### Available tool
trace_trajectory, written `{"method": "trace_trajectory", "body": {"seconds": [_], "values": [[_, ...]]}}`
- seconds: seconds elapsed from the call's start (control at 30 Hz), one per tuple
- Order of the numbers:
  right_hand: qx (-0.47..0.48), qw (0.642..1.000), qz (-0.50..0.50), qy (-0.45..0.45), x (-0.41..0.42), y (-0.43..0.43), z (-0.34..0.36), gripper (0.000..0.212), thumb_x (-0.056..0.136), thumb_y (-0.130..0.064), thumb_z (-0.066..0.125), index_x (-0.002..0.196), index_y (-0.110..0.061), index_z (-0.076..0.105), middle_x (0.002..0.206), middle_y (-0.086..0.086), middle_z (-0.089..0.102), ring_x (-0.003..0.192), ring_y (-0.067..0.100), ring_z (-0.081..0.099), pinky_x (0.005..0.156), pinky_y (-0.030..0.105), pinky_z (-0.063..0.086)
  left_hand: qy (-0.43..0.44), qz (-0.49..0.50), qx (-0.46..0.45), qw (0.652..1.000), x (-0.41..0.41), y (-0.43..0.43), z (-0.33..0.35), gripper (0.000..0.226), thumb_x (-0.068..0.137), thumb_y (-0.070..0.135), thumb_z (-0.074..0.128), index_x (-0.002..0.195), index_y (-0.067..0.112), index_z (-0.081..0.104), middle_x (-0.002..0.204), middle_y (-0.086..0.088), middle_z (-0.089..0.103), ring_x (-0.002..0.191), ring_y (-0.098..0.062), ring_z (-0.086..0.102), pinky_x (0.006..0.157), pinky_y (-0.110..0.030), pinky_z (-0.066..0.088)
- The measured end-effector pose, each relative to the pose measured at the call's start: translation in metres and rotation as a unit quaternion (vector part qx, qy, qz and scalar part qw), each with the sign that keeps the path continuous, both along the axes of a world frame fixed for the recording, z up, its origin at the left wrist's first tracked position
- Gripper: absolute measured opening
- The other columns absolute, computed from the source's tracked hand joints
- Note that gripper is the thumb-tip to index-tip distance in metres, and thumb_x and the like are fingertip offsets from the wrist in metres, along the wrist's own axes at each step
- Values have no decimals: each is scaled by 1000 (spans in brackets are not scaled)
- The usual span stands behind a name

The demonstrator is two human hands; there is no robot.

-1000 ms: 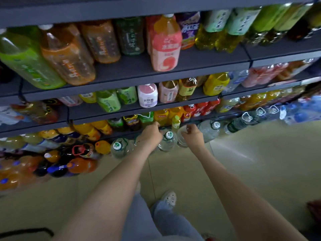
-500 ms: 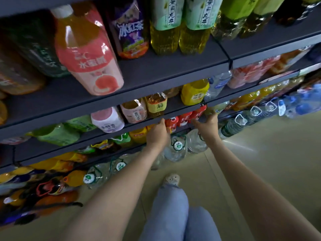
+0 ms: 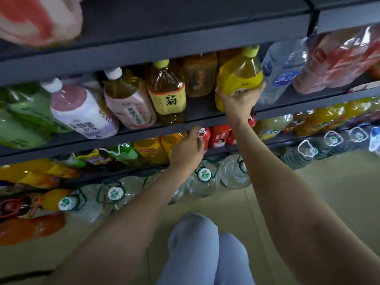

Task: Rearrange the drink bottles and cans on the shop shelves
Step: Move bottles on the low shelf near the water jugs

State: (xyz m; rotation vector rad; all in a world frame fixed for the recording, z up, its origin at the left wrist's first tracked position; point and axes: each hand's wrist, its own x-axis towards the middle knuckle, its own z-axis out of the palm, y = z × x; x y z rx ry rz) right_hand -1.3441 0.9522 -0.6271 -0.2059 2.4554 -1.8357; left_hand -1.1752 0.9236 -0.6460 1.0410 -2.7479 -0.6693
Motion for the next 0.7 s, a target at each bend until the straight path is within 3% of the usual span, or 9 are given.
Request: {"method": "trace_trajectory", "body": {"seconds": [0.17, 0.33, 0.47, 0.6, 0.7], "values": [[-16, 1000, 4, 0, 12, 17, 8, 105, 53, -27, 82, 137, -2, 24, 127, 7, 39, 122, 24, 40, 108, 38, 35, 55, 50, 54, 996, 22, 14, 5, 42, 94, 24, 50, 134, 18, 40, 99, 0, 66, 77, -22, 66, 57, -30, 46], [10, 997, 33, -65, 65, 71, 51, 91, 55, -16, 85, 127, -7, 31, 115, 1, 43, 105, 13, 47, 86, 17, 39, 40, 72, 196, 977, 42, 40, 59, 65, 89, 31, 62, 142, 18, 27, 128, -1, 54, 110, -21, 58, 83, -34, 48], [36, 991, 78, -104, 118, 102, 99, 94, 55, -12, 87, 131, -7, 31, 119, 2, 45, 106, 12, 47, 84, 18, 39, 11, 46, 274, 961, 65, 66, 110, 98, 81, 31, 72, 151, 23, 4, 154, -3, 23, 137, -23, 30, 103, -35, 34], [54, 981, 144, -114, 168, 104, 139, 97, 58, -15, 88, 133, -7, 28, 119, 1, 44, 107, 12, 46, 85, 19, 38, 37, 73, 277, 957, 95, 66, 145, 114, 70, 36, 80, 151, 25, 2, 155, -5, 22, 138, -28, 30, 105, -43, 37], [56, 972, 198, -113, 206, 87, 160, 104, 52, -28, 89, 133, -7, 28, 123, 4, 47, 111, 15, 49, 86, 21, 40, 52, 109, 275, 954, 125, 49, 168, 111, 67, 41, 80, 149, 28, 5, 151, -6, 29, 132, -30, 39, 101, -47, 41]]}}
